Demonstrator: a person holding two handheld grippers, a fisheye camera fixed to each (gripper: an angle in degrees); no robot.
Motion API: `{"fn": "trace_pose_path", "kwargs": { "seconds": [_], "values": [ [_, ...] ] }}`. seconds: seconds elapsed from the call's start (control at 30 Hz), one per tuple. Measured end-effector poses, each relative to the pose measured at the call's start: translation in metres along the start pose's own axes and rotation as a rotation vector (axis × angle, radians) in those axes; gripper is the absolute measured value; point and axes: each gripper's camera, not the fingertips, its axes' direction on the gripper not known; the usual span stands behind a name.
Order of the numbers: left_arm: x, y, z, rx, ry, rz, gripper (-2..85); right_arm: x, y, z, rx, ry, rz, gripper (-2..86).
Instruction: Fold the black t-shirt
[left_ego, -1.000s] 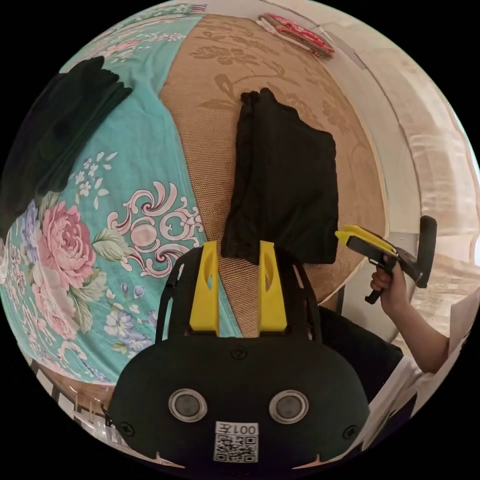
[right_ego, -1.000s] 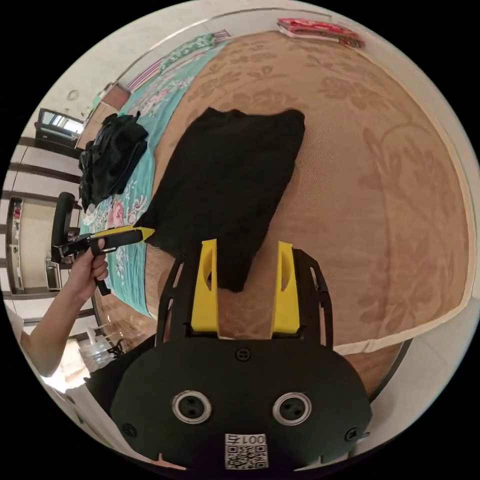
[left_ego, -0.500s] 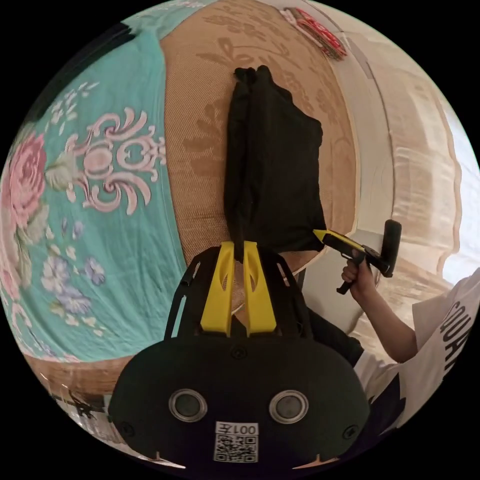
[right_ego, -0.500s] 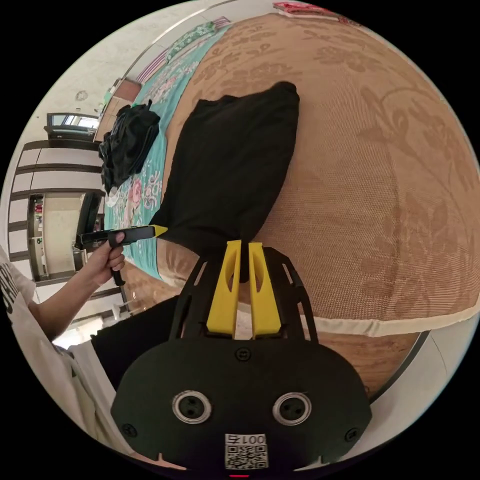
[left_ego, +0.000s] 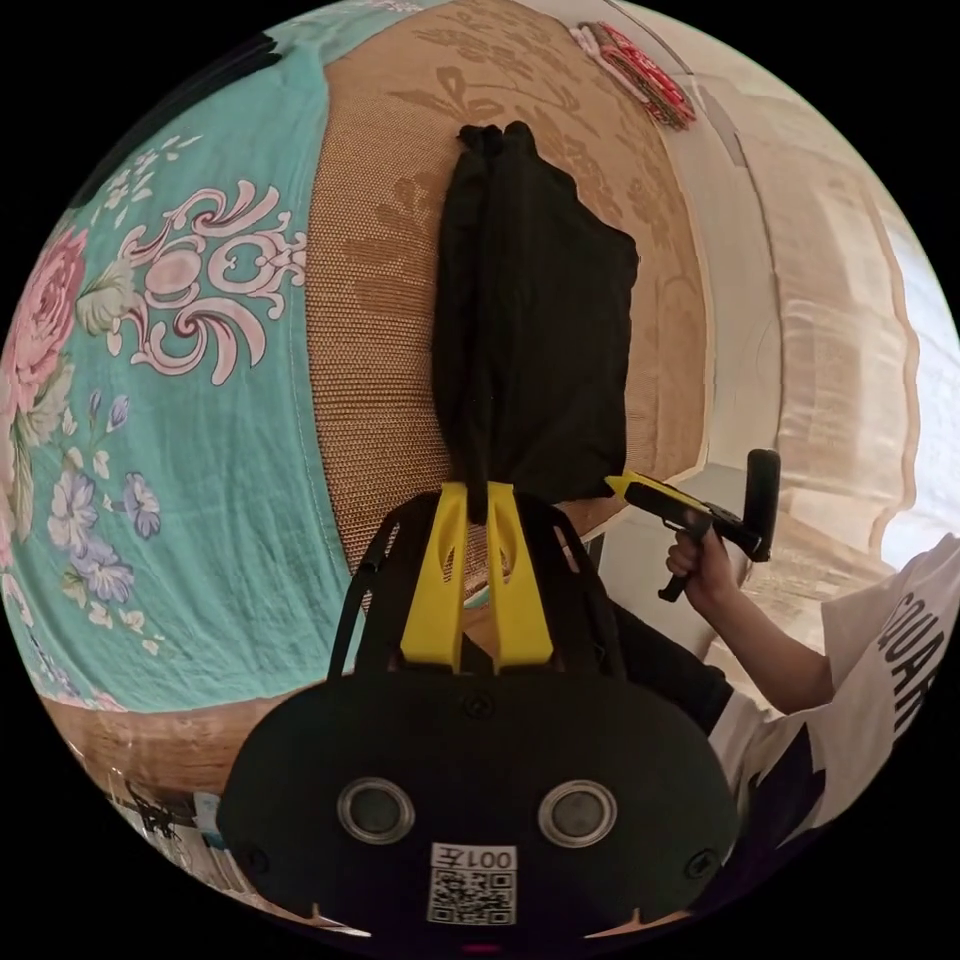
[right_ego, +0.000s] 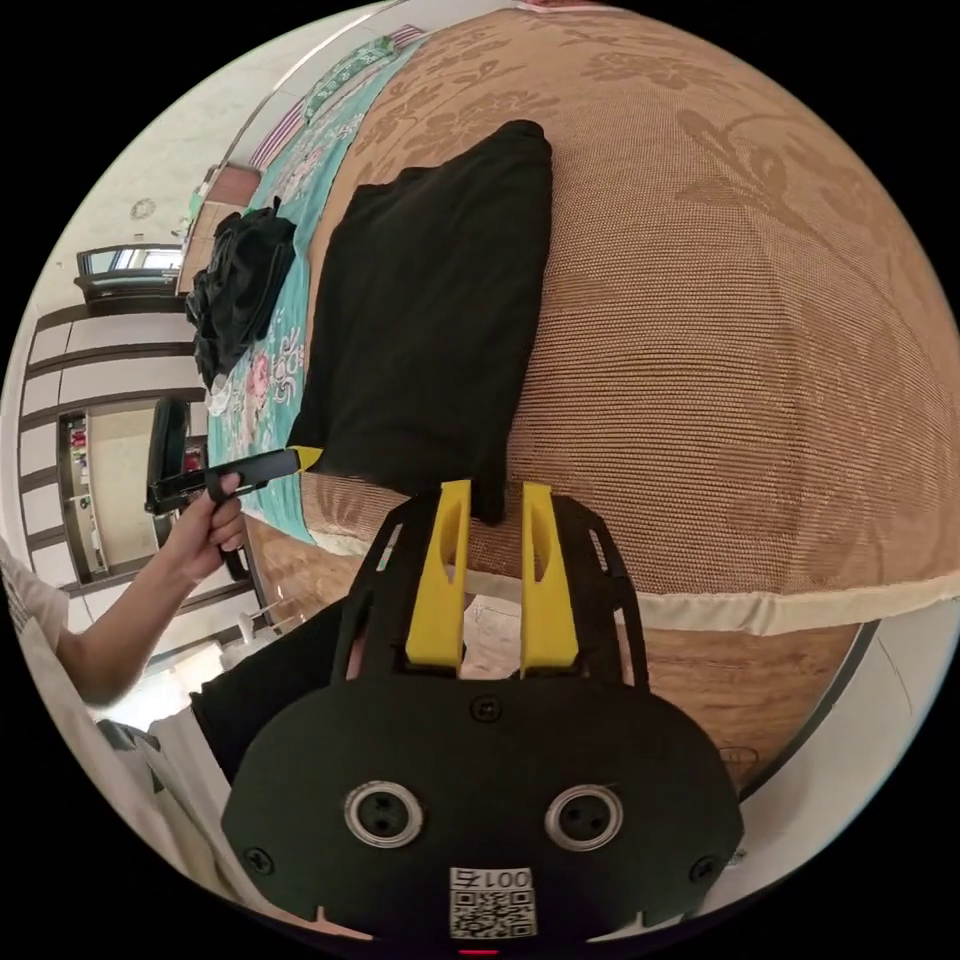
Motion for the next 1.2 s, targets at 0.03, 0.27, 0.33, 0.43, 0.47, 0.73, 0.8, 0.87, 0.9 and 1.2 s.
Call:
{"fn": "trace_pose_path", "kwargs": {
  "seconds": [0.03, 0.27, 0.33, 0.43, 0.47, 0.73, 0.8, 0.87, 0.9, 1.2],
  "values": [
    [0.001, -0.001, -0.002, 0.0, 0.007, 0.005, -1.3, 0.0, 0.001, -0.004, -0.003, -0.03, -0.025, 3.9],
    [0.004, -0.005, -0.022, 0.027, 0.25, -0.03, -1.6, 0.054, 0.022, -0.08, 0.101, -0.408, 0.036, 0.9],
    [0.007, -0.012, -0.023, 0.056, 0.327, -0.042, -1.6, 0.073, 0.022, -0.099, 0.166, -0.539, 0.062, 0.7],
    [0.018, -0.04, -0.032, 0.229, 0.513, -0.027, -1.6, 0.097, 0.0, -0.133, 0.331, -0.722, 0.066, 0.5],
    [0.027, -0.061, -0.038, 0.29, 0.549, 0.018, -1.6, 0.101, -0.02, -0.151, 0.379, -0.719, 0.023, 0.5],
    [0.156, -0.181, -0.12, 0.548, 0.378, 0.451, -1.6, 0.064, -0.118, -0.329, 0.671, -0.607, -0.352, 0.3],
    [0.177, -0.185, -0.126, 0.559, 0.332, 0.488, -1.6, 0.051, -0.107, -0.368, 0.705, -0.563, -0.418, 0.3],
    [0.195, -0.185, -0.117, 0.537, 0.289, 0.495, -1.6, 0.049, -0.094, -0.383, 0.7, -0.532, -0.418, 0.4],
    [0.197, -0.185, -0.112, 0.529, 0.282, 0.491, -1.6, 0.05, -0.085, -0.386, 0.68, -0.502, -0.412, 0.4],
    [0.161, -0.179, 0.061, 0.224, 0.285, 0.182, -1.6, 0.129, -0.012, -0.291, 0.309, -0.394, -0.103, 0.5]
  ]
}}
